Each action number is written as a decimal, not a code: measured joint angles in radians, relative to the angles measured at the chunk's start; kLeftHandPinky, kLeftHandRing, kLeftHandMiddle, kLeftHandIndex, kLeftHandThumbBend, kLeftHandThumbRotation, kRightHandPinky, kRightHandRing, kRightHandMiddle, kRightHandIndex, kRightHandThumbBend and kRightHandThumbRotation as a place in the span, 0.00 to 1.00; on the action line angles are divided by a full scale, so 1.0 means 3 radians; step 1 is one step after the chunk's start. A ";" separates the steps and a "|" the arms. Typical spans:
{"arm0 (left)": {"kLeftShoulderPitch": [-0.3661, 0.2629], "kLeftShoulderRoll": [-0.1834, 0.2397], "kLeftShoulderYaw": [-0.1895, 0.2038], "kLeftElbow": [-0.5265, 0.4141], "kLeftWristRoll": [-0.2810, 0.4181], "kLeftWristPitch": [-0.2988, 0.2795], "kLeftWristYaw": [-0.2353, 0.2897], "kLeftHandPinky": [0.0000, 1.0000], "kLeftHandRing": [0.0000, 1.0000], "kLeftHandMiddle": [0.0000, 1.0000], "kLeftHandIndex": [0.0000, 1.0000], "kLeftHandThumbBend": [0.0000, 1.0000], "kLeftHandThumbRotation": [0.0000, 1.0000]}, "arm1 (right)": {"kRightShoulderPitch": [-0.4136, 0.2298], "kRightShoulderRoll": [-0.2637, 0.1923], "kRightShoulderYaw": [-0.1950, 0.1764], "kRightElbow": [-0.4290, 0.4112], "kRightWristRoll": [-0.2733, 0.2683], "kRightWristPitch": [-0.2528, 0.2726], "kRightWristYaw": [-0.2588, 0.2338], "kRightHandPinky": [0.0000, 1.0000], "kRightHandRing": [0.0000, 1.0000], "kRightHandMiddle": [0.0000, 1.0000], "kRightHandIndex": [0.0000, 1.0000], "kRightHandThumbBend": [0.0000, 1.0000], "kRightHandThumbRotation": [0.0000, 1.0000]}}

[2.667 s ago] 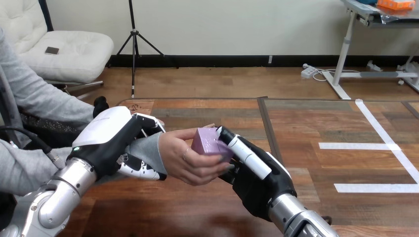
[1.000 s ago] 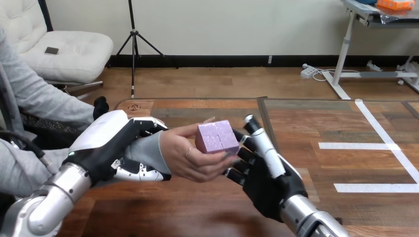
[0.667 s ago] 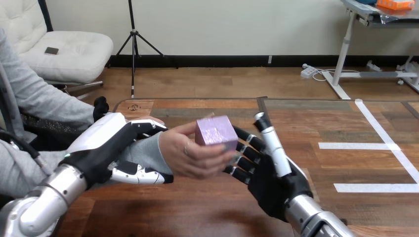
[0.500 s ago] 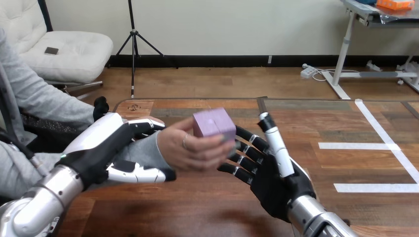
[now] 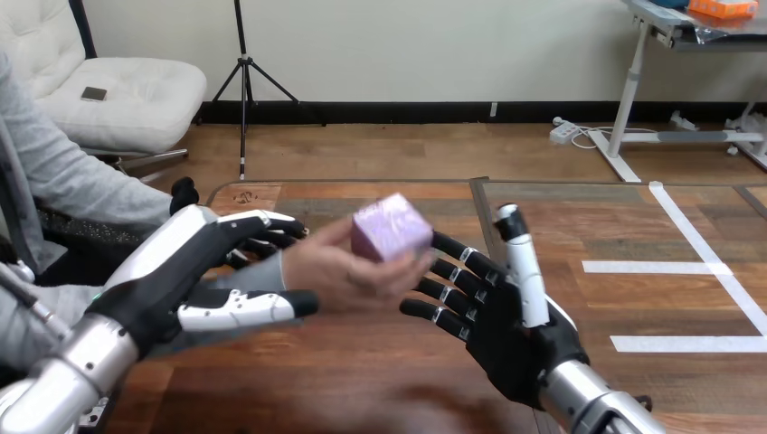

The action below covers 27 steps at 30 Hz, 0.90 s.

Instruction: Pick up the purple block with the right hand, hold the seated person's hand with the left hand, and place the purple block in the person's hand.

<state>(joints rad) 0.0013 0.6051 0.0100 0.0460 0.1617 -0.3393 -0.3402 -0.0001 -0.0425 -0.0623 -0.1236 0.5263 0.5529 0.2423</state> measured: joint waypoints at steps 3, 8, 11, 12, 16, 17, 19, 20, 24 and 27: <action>0.0047 -0.0006 0.0015 0.0003 -0.0031 -0.0062 0.0000 0.58 0.69 0.72 0.73 1.00 0.79 | 0.0000 -0.0038 -0.0019 0.0027 0.0006 -0.0001 0.0090 0.79 0.84 0.85 0.86 0.94 0.94; 0.0124 -0.0040 0.0039 0.0016 -0.0122 -0.0173 0.0013 0.57 0.68 0.70 0.72 1.00 0.81 | 0.0005 -0.0099 -0.0062 0.0057 0.0009 -0.0001 0.0187 0.82 0.86 0.87 0.88 0.96 0.97; 0.0158 -0.0085 0.0053 0.0034 -0.0151 -0.0248 0.0029 0.57 0.67 0.70 0.71 0.98 0.82 | 0.0007 -0.0131 -0.0083 0.0068 0.0009 -0.0003 0.0225 0.84 0.87 0.88 0.90 0.97 0.98; 0.0167 -0.0102 0.0057 0.0044 -0.0167 -0.0272 0.0036 0.56 0.67 0.69 0.70 0.98 0.83 | 0.0008 -0.0138 -0.0091 0.0070 0.0009 -0.0004 0.0235 0.85 0.88 0.88 0.90 0.97 0.98; 0.0213 -0.0179 0.0074 0.0074 -0.0229 -0.0355 0.0094 0.56 0.66 0.69 0.69 0.99 0.86 | 0.0021 -0.0152 -0.0121 0.0070 0.0009 -0.0022 0.0266 0.88 0.89 0.90 0.91 0.97 0.99; 0.0227 -0.0203 0.0081 0.0076 -0.0233 -0.0370 0.0116 0.55 0.66 0.69 0.69 1.00 0.89 | 0.0027 -0.0152 -0.0128 0.0070 0.0009 -0.0031 0.0272 0.89 0.90 0.90 0.92 0.98 1.00; 0.0254 -0.0252 0.0094 0.0077 -0.0233 -0.0397 0.0174 0.55 0.66 0.69 0.69 1.00 0.91 | 0.0038 -0.0151 -0.0145 0.0070 0.0011 -0.0043 0.0282 0.90 0.90 0.91 0.92 0.98 1.00; 0.0266 -0.0274 0.0098 0.0077 -0.0233 -0.0407 0.0202 0.55 0.66 0.68 0.69 1.00 0.92 | 0.0042 -0.0150 -0.0152 0.0070 0.0012 -0.0046 0.0285 0.90 0.90 0.91 0.92 0.98 1.00; 0.0321 -0.0380 0.0121 0.0086 -0.0227 -0.0486 0.0340 0.55 0.65 0.68 0.68 0.99 0.96 | 0.0064 -0.0143 -0.0186 0.0070 0.0022 -0.0050 0.0286 0.91 0.91 0.91 0.92 0.99 1.00; 0.0368 -0.0461 0.0140 0.0094 -0.0223 -0.0576 0.0444 0.55 0.65 0.68 0.68 0.96 0.99 | 0.0088 -0.0139 -0.0204 0.0070 0.0027 -0.0062 0.0286 0.90 0.91 0.90 0.90 0.99 0.99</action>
<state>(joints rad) 0.1118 0.4669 0.0519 0.0743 0.0948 -0.5120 -0.2071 0.0262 -0.0841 -0.1234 -0.1026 0.5342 0.5343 0.3281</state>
